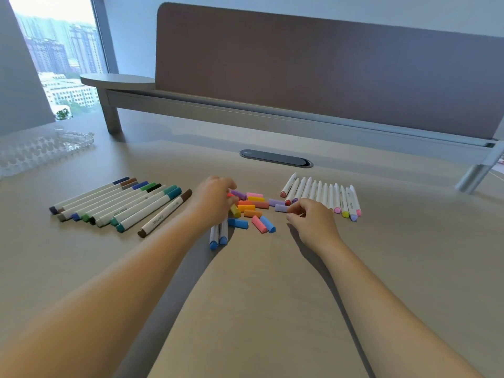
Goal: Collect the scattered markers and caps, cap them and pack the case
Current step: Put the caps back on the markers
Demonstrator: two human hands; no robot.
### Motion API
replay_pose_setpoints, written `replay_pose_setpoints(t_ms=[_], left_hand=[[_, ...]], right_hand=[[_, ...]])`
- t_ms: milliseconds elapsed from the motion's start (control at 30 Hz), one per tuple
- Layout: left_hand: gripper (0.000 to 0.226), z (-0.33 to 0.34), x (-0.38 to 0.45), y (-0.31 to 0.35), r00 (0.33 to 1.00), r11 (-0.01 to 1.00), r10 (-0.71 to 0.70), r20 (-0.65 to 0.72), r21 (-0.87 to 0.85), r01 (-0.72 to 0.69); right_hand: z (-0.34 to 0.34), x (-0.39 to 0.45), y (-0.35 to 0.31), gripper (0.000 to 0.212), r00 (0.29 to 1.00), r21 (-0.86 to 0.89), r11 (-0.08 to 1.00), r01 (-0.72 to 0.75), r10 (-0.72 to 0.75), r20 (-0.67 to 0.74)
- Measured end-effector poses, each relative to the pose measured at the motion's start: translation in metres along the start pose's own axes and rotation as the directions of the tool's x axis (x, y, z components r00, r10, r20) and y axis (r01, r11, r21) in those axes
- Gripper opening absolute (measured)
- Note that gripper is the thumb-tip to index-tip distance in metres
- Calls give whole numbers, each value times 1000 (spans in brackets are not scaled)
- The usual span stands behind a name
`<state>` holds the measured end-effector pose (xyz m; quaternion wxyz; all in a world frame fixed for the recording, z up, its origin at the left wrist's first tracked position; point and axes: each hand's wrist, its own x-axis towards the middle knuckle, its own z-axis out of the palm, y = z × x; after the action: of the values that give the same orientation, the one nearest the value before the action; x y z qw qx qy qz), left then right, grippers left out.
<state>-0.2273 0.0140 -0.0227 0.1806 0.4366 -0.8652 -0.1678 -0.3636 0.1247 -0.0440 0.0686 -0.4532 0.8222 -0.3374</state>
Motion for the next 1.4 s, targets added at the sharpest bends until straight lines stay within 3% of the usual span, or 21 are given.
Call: replay_pose_setpoints(t_ms=[67,200,467,600,700,800,900,1033,1133,1233,1400], left_hand=[[32,-5,-6,-10,994,995,-98,-54,-7,98],[31,-6,-15,-20,973,969,-219,68,130,209],[32,-10,-23,-16,964,917,-232,128,359,172],[31,-15,-24,-18,967,908,-217,137,393,148],[32,-19,-22,-27,957,937,-253,138,282,207],[31,-22,-18,-40,930,943,-330,163,10,333],[31,-26,-22,-49,908,857,-356,219,-312,411],[33,-31,-28,-51,883,694,-355,309,-545,470],[32,-35,-32,-50,852,520,-329,406,-676,523],[33,-39,-35,-50,837,388,-266,477,-742,546],[29,-40,-39,-52,837,305,-243,491,-780,546]], right_hand=[[2,-2,-4,21,1000,11,1000,12,-12,0],[7,-9,-11,21,999,28,999,47,-47,12],[11,-17,-20,22,997,25,997,68,-68,31],[12,-17,-25,27,996,1,997,76,-76,49],[14,-16,-30,32,990,-64,992,107,-100,102],[15,-13,-34,31,985,-173,976,129,-105,138],[14,-11,-38,30,981,-255,955,152,-114,158],[12,-11,-40,29,982,-300,939,169,-134,135],[12,-13,-40,31,991,-167,977,136,-136,15],[11,-13,-40,34,995,105,992,73,-65,-81],[11,-9,-48,31,993,496,861,-110,114,21]])
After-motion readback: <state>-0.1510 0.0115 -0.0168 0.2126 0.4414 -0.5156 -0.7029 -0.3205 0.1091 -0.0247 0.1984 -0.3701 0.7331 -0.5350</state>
